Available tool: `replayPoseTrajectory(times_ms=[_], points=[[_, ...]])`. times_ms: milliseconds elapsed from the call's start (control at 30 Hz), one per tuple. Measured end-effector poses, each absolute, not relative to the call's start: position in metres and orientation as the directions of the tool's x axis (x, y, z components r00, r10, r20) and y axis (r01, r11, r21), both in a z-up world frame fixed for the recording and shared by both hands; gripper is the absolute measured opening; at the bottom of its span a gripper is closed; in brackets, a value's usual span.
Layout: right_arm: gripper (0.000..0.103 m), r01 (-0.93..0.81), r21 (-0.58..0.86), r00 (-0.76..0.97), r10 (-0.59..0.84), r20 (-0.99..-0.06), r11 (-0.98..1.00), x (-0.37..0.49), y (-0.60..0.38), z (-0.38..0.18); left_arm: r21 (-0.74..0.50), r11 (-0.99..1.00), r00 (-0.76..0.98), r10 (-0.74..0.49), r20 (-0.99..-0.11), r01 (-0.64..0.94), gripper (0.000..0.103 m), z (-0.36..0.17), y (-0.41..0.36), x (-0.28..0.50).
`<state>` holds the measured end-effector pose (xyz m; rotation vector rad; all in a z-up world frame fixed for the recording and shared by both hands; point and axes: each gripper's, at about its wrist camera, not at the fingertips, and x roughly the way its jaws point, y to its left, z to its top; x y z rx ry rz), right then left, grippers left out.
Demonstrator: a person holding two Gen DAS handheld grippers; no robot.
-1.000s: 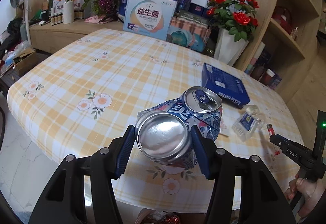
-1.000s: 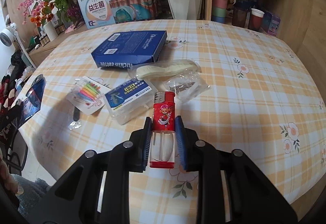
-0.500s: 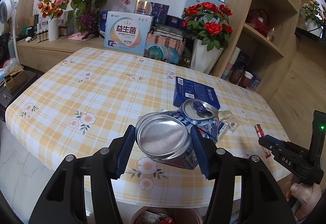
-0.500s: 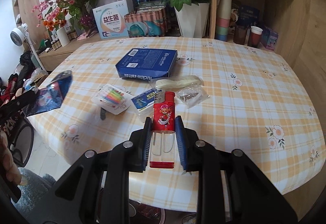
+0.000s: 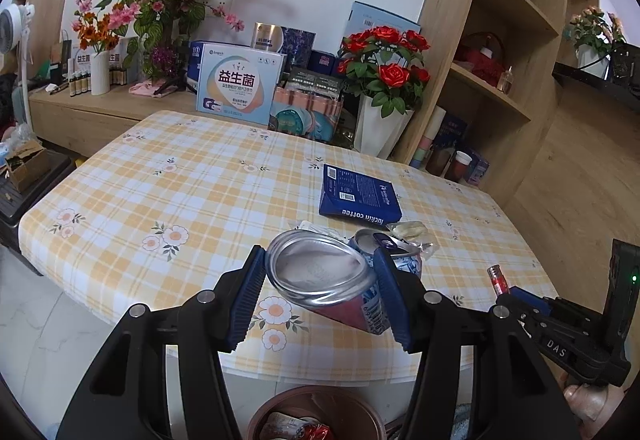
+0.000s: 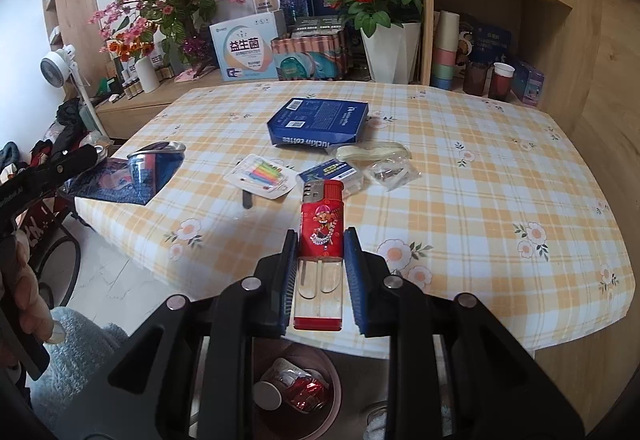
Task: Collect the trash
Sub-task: 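Carry both over the bin and open the right tool to drop the lighter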
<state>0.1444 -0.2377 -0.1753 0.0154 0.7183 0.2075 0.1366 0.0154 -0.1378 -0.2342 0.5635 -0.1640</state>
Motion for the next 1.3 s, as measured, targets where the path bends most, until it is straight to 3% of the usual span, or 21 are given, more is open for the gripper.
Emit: replayPoseTrajectory(times_ms=[400,800,933,1033,1300], points=[[0.026,-0.267,0.085,0.718,0.257,-0.647,0.960,0.094,-0.212,-0.172,-0.263,0.961,0.854,-0.205,-0.478,0.083,0.054,-0.122,0.028,0.090],[0.028,-0.355,0.100,0.622,0.314,-0.717,0.930,0.083,-0.177,-0.204,-0.283,0.957,0.854,-0.205,-0.478,0.072,0.054,-0.127,0.041,0.075],[0.052,-0.370,0.108,0.627,0.334,-0.704,0.923,0.086,-0.170,-0.206,-0.281,0.957,0.851,-0.200,-0.485,0.065,0.054,-0.131,0.045,0.076],[0.057,-0.354,0.094,0.645,0.316,-0.695,0.931,0.092,-0.172,-0.202,-0.277,0.959,0.850,-0.196,-0.489,0.061,0.054,-0.132,0.046,0.077],[0.089,-0.264,0.049,0.740,0.234,-0.630,0.963,0.099,-0.203,-0.178,-0.250,0.965,0.845,-0.194,-0.499,0.075,0.054,-0.134,0.046,0.076]])
